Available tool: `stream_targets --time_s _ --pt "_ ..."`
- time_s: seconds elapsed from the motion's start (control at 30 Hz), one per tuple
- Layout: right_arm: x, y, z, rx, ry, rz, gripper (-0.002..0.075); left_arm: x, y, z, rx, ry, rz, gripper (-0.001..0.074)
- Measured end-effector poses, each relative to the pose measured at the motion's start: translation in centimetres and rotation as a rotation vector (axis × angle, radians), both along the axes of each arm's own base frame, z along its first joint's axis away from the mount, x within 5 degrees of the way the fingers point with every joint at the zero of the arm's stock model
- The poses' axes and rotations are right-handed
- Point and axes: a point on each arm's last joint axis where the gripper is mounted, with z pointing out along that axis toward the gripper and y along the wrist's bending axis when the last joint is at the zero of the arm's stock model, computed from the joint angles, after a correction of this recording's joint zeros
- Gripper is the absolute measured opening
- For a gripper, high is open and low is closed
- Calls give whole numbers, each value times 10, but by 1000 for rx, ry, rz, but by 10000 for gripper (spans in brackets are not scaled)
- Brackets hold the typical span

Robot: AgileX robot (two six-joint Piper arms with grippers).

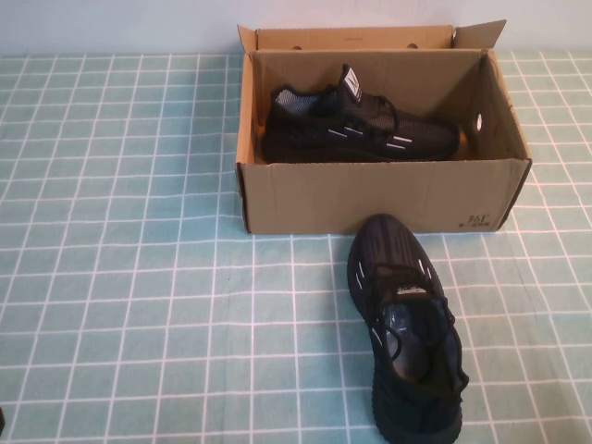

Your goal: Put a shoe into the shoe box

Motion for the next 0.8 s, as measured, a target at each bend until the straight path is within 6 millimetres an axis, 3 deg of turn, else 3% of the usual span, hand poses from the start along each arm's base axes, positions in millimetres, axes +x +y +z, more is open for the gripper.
stream_targets --time_s 0.23,0.4,0.5,0.6,0.8 --pt "2 -1 21 302 -241 -44 -8 0 0 0 0 0 0 -4" --pt "2 -3 25 477 -285 -67 -8 0 0 0 0 0 0 -4" --pt "0 5 28 546 -192 -11 -8 0 0 0 0 0 0 -4" --pt "-4 16 50 531 -55 89 -8 0 0 0 0 0 0 -4" --pt "0 32 98 360 431 248 -8 0 0 0 0 0 0 -4"
